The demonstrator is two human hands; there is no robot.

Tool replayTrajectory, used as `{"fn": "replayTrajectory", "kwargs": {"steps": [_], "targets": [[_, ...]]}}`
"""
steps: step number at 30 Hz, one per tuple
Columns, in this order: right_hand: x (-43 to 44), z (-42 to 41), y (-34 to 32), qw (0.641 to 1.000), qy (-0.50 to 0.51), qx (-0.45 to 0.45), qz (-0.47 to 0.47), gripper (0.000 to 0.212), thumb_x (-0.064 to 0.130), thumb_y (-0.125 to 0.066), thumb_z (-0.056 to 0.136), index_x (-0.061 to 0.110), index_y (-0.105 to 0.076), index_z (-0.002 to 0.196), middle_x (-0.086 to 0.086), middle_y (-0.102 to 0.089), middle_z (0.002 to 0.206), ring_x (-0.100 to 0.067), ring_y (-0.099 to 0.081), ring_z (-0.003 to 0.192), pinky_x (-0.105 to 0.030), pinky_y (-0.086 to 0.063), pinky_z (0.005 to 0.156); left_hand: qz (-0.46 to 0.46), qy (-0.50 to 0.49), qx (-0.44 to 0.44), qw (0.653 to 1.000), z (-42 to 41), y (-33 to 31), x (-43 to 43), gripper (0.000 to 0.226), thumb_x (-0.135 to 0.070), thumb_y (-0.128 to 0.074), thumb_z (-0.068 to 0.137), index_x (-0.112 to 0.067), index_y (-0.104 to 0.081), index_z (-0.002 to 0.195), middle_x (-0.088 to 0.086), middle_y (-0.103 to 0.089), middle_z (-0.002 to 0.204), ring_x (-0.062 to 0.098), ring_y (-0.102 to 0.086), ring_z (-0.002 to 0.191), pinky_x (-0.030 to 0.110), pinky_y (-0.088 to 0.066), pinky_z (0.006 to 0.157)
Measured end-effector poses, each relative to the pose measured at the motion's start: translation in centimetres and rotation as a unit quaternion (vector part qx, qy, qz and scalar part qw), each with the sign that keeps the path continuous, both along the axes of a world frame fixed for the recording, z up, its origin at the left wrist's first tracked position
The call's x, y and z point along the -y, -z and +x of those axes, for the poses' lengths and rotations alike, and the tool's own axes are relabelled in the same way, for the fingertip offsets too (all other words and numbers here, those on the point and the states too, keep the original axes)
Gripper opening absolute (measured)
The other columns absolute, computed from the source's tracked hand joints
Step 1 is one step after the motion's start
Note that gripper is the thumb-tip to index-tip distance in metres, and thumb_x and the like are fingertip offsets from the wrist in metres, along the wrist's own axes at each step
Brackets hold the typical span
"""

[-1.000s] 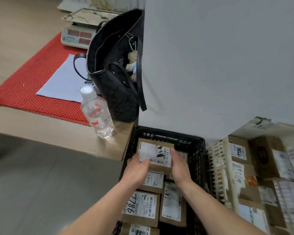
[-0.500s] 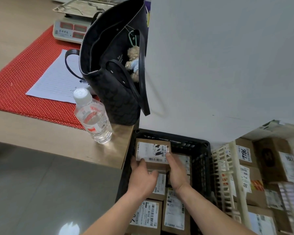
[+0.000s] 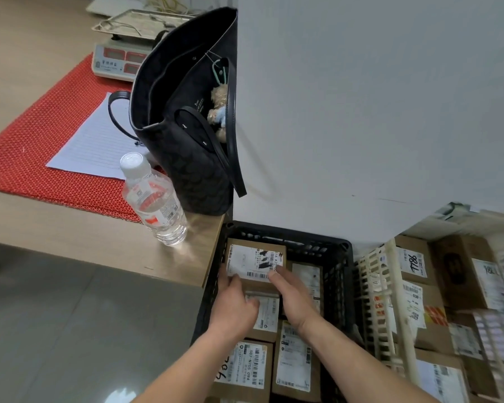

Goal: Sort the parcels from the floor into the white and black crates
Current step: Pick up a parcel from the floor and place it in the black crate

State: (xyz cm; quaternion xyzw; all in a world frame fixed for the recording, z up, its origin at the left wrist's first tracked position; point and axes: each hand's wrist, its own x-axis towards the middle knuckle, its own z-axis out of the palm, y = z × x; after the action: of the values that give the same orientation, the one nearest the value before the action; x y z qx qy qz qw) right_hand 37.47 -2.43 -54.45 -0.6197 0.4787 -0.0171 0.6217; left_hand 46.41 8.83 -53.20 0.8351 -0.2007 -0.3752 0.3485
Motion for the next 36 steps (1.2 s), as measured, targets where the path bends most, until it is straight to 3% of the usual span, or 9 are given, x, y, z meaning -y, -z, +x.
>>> {"fn": "replayTrajectory", "kwargs": {"steps": [3, 6, 9, 10, 13, 18, 23, 28, 36], "targets": [[-0.2, -0.3, -1.3, 1.000, -0.018, -0.006, -0.002, 0.090, 0.084, -0.055, 0.076, 0.035, -0.048, 0.151, 0.008, -0.048, 0.155, -0.018, -0.043, 0.143, -0.047, -0.033, 0.120, 0.012, 0.000, 0.001, 1.000, 0.2, -0.8, -0.2, 0.060, -0.016, -0.058, 0.092, -0.024, -0.042, 0.149, -0.014, -0.006, 0.166, 0.012, -0.056, 0.122, 0.028, -0.052, 0.100], [-0.3, -0.8, -2.3, 1.000, -0.012, 0.000, 0.001, 0.081, 0.074, -0.057, 0.085, 0.031, -0.046, 0.152, 0.006, -0.047, 0.154, -0.017, -0.042, 0.142, -0.041, -0.033, 0.118, 0.026, 0.001, -0.001, 1.000, 0.2, -2.2, -0.4, 0.055, -0.017, -0.057, 0.094, -0.023, -0.044, 0.147, -0.008, -0.010, 0.166, 0.011, -0.054, 0.124, 0.019, -0.048, 0.097], [-0.2, -1.3, -3.7, 1.000, 0.002, 0.016, 0.007, 0.065, 0.061, -0.059, 0.095, 0.029, -0.049, 0.150, 0.009, -0.052, 0.145, -0.015, -0.045, 0.137, -0.034, -0.034, 0.112, 0.024, 0.001, -0.006, 1.000, -0.1, -3.9, -0.6, 0.050, -0.017, -0.054, 0.098, -0.020, -0.044, 0.147, -0.014, -0.026, 0.151, -0.006, -0.051, 0.090, -0.001, -0.041, 0.068], [-0.3, -1.5, -4.4, 1.000, 0.003, 0.019, 0.001, 0.070, 0.067, -0.059, 0.090, 0.029, -0.051, 0.148, 0.010, -0.053, 0.145, -0.014, -0.046, 0.136, -0.036, -0.034, 0.113, 0.026, -0.001, 0.000, 1.000, -0.4, -4.6, -0.7, 0.051, -0.018, -0.054, 0.099, -0.019, -0.042, 0.149, -0.009, -0.027, 0.155, -0.005, -0.051, 0.093, -0.002, -0.037, 0.065], [-0.6, -2.2, -5.6, 0.999, -0.015, 0.034, -0.027, 0.092, 0.089, -0.056, 0.069, 0.035, -0.057, 0.144, 0.012, -0.058, 0.144, -0.014, -0.051, 0.135, -0.047, -0.038, 0.116, 0.028, 0.000, 0.045, 0.999, -1.4, -6.8, -1.3, 0.055, -0.025, -0.054, 0.099, -0.015, -0.041, 0.151, 0.003, -0.027, 0.162, 0.012, -0.048, 0.126, 0.017, -0.038, 0.095], [-1.2, -4.0, -8.8, 0.996, -0.048, 0.057, -0.044, 0.084, 0.086, -0.049, 0.071, 0.037, -0.060, 0.139, 0.014, -0.064, 0.134, -0.011, -0.057, 0.127, -0.046, -0.042, 0.113, 0.002, -0.039, 0.049, 0.998, -3.7, -10.3, -3.4, 0.060, -0.036, -0.056, 0.097, -0.016, -0.042, 0.151, 0.001, -0.050, 0.150, 0.016, -0.051, 0.130, 0.034, -0.041, 0.110], [-2.4, -7.3, -11.2, 0.989, -0.106, 0.076, -0.065, 0.086, 0.087, -0.051, 0.076, 0.035, -0.055, 0.145, 0.013, -0.058, 0.146, -0.010, -0.050, 0.136, -0.047, -0.038, 0.118, -0.014, -0.085, 0.063, 0.994, -7.0, -13.2, -6.4, 0.055, -0.035, -0.053, 0.101, -0.019, -0.041, 0.152, -0.001, -0.051, 0.150, 0.014, -0.050, 0.129, 0.028, -0.039, 0.101], [-4.3, -9.9, -14.9, 0.982, -0.142, 0.084, -0.090, 0.057, 0.053, -0.050, 0.102, 0.025, -0.048, 0.152, 0.008, -0.050, 0.152, -0.012, -0.042, 0.142, -0.033, -0.032, 0.115, -0.022, -0.123, 0.073, 0.989, -9.4, -15.7, -10.1, 0.058, -0.041, -0.052, 0.100, -0.020, -0.040, 0.153, -0.001, -0.046, 0.155, 0.018, -0.045, 0.140, 0.037, -0.037, 0.115], [-8.8, -11.2, -18.9, 0.965, -0.177, 0.125, -0.148, 0.065, 0.063, -0.047, 0.098, 0.027, -0.048, 0.152, 0.006, -0.051, 0.152, -0.015, -0.043, 0.142, -0.046, -0.034, 0.119, -0.061, -0.171, 0.104, 0.978, -11.7, -20.1, -16.3, 0.059, -0.046, -0.052, 0.097, -0.022, -0.045, 0.150, -0.002, -0.049, 0.152, 0.016, -0.045, 0.139, 0.040, -0.036, 0.116]]}}
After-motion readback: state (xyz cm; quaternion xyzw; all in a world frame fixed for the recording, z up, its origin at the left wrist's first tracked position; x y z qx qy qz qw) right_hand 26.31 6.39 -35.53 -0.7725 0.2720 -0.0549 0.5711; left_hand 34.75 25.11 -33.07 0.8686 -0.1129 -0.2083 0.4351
